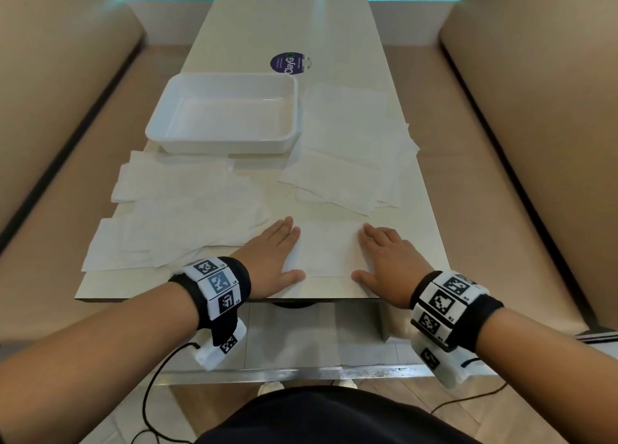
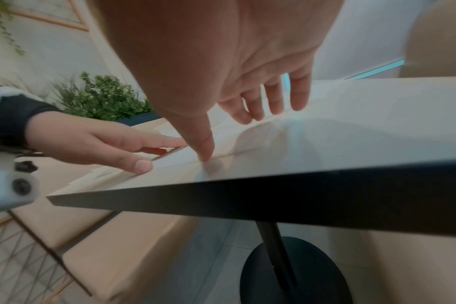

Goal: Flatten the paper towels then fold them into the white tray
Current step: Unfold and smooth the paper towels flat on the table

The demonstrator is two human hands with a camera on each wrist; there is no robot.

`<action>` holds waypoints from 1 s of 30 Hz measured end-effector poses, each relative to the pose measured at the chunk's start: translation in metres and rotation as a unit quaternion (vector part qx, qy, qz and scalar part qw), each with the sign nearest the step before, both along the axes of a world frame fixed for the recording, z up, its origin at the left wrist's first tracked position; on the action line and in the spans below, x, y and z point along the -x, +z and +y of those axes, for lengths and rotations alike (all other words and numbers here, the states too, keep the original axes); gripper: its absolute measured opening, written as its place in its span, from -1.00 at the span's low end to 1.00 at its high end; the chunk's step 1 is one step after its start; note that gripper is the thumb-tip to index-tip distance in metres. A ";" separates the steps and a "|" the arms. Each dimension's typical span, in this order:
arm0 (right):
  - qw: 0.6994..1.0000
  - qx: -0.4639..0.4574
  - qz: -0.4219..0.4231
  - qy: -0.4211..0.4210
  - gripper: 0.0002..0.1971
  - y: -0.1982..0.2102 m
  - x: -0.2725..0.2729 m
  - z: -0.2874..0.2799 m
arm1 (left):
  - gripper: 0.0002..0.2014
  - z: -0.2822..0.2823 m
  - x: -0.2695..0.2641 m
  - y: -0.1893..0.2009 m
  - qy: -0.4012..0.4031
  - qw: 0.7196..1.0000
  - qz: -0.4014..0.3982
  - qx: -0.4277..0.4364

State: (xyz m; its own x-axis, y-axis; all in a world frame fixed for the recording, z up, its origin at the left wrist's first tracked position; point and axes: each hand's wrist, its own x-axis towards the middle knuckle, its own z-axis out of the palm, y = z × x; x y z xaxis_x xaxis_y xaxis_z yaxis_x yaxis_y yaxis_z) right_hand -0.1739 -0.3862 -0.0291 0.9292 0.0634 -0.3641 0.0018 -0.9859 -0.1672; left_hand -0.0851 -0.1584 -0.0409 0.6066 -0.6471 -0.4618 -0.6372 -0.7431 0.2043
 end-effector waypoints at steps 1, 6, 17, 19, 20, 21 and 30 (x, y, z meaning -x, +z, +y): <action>1.000 -0.013 -0.010 0.025 -0.25 0.001 0.001 0.004 | -0.16 -0.001 0.000 0.000 0.003 1.000 0.002 0.003; 0.994 -0.061 -0.017 0.089 -0.38 -0.003 0.006 0.024 | -0.18 -0.005 0.005 0.004 0.012 0.998 -0.017 0.054; 0.993 -0.046 -0.044 0.100 -0.36 -0.010 0.014 0.016 | -0.15 -0.003 0.035 -0.003 -0.098 0.994 -0.044 0.034; 0.993 -0.051 -0.048 0.097 -0.45 -0.012 0.016 0.018 | -0.19 -0.003 0.036 -0.004 -0.091 0.994 -0.043 0.042; 0.993 -0.052 -0.048 0.096 -0.50 -0.012 0.018 0.018 | -0.20 -0.004 0.037 -0.003 -0.088 0.994 -0.041 0.046; 0.993 -0.052 -0.048 0.097 -0.56 -0.011 0.019 0.018 | -0.22 -0.004 0.037 -0.002 -0.086 0.994 -0.040 0.051; 0.993 -0.067 -0.043 0.090 -0.84 0.014 0.018 0.021 | -0.26 -0.008 0.041 0.005 -0.093 0.989 -0.074 0.083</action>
